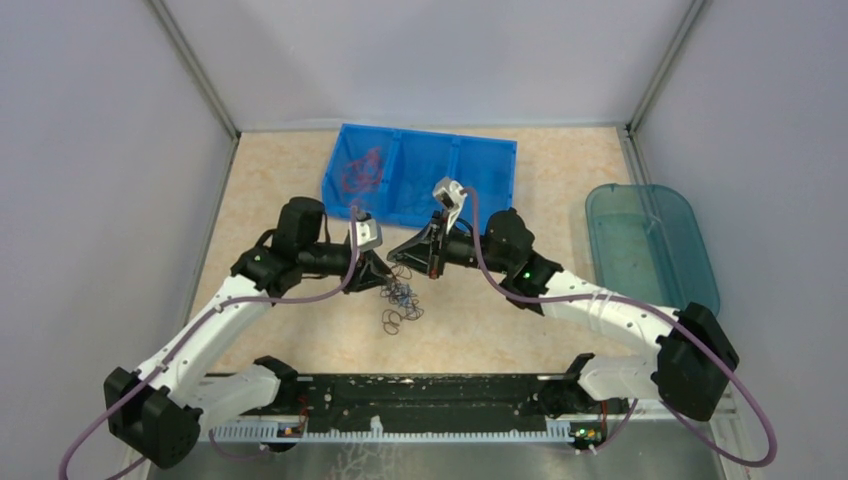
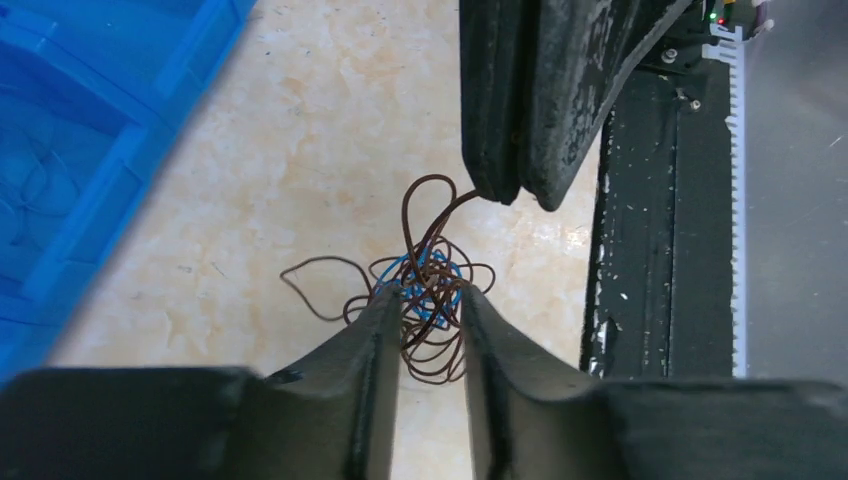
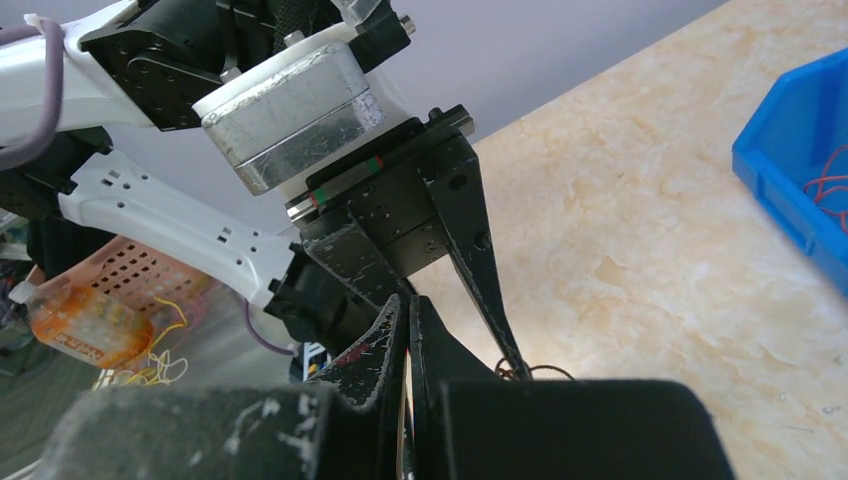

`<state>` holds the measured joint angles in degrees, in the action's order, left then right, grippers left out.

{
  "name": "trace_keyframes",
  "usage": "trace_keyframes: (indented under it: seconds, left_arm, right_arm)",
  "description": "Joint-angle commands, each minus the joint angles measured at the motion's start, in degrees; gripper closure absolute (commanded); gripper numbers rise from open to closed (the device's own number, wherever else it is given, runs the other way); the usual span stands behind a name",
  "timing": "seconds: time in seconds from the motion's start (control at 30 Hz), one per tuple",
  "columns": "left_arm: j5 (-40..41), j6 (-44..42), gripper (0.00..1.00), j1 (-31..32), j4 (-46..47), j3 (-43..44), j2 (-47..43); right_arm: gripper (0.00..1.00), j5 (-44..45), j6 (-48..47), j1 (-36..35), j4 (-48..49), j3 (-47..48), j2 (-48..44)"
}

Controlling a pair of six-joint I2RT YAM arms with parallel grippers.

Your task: Untangle the cables

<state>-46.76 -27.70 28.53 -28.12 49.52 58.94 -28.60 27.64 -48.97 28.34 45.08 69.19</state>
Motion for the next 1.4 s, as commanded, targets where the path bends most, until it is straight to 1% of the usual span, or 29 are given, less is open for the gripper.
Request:
trace_keyframes:
  seconds: [0.0, 0.07, 0.13, 0.17, 0.2, 0.23, 0.27, 0.4, 0.57, 0.63, 0.73, 0.8, 0.87, 0.93, 1.03, 1.1, 1.17, 1.23, 1.33, 1.37]
  left_arm:
    - [0.49, 5.42, 0.78, 0.45, 4.67, -0.84, 0.39]
    - [1.54, 7.71, 0.9, 0.47, 5.85, -1.06, 0.18]
    - [2.49, 10.05, 0.96, 0.37, 6.45, -0.86, -0.29]
    - [3.0, 11.12, 0.98, 0.3, 6.49, -0.83, -0.62]
    - [3.54, 12.23, 0.99, 0.3, 6.5, -0.83, -0.88]
    - [4.09, 13.53, 1.0, 0.41, 6.67, -1.01, -1.33]
    - [5.06, 14.99, 1.0, 0.33, 7.05, -1.19, -1.67]
    - [10.35, 20.68, 1.0, 0.3, 8.81, -0.16, -2.58]
    - [16.67, 28.45, 1.0, 0.22, 8.82, 3.87, -2.07]
    - [17.11, 30.08, 0.99, 0.16, 8.01, 5.02, -1.99]
    - [17.0, 31.46, 0.99, 0.06, 7.07, 6.57, -2.19]
    - [16.82, 31.65, 0.99, 0.03, 6.75, 7.09, -2.47]
    - [16.42, 30.58, 0.99, -0.05, 6.17, 7.15, -2.69]
    - [15.99, 27.85, 0.99, -0.04, 5.77, 6.44, -3.1]
    - [17.52, 23.83, 0.96, -0.06, 5.38, 4.34, -3.5]
    - [18.07, 21.22, 0.92, -0.1, 4.53, 3.76, -3.2]
    - [16.9, 18.24, 0.84, -0.4, 2.99, 4.1, -2.54]
    - [15.2, 15.89, 0.73, -0.89, 1.44, 4.48, -2.25]
    - [13.4, 12.55, 0.43, -1.45, -1.26, 4.8, -2.16]
    - [13.03, 11.71, 0.38, -1.42, -2.03, 4.8, -2.19]
  right_arm:
    - [1.0, -1.49, 1.48, 0.27, 3.9, 3.76, 0.66]
    - [0.93, 0.51, 1.3, 0.28, 2.37, 3.77, 0.33]
    - [0.77, 2.85, 0.79, 0.77, 0.5, 3.35, -0.2]
    - [0.69, 3.94, 0.9, 1.49, -0.19, 2.96, -0.56]
    - [0.57, 5.03, 1.15, 2.12, -1.22, 2.36, -1.05]
    - [0.51, 6.11, 1.44, 2.73, -2.17, 1.95, -1.65]
    - [0.46, 7.5, 1.46, 3.16, -3.32, 1.45, -2.49]
    - [0.35, 14.76, -2.11, 3.33, -6.75, -1.85, -6.65]
    - [0.33, 20.4, -8.71, 3.36, -11.41, -5.94, -10.16]
    - [0.33, 21.49, -11.14, 3.31, -10.48, -9.25, -12.0]
    - [0.36, 20.66, -15.56, 2.84, -6.96, -13.83, -14.51]
    - [0.36, 20.48, -19.18, 1.93, -7.0, -14.97, -15.13]
    - [0.37, 19.88, -22.01, 1.14, -8.67, -14.9, -14.85]
    - [0.37, 18.73, -22.49, 0.99, -10.29, -14.29, -13.72]
    - [0.4, 19.52, -19.18, 1.06, -11.86, -12.97, -10.42]
    - [0.45, 19.1, -15.74, 1.05, -11.81, -12.22, -6.91]
    - [0.49, 17.49, -12.41, 1.07, -11.74, -11.32, -2.63]
    - [0.5, 15.4, -9.01, 1.07, -12.22, -9.85, 2.6]
    - [0.5, 14.07, -4.77, 0.93, -10.1, -8.96, 7.76]
    - [0.5, 13.97, -3.5, 0.95, -8.98, -8.69, 9.35]
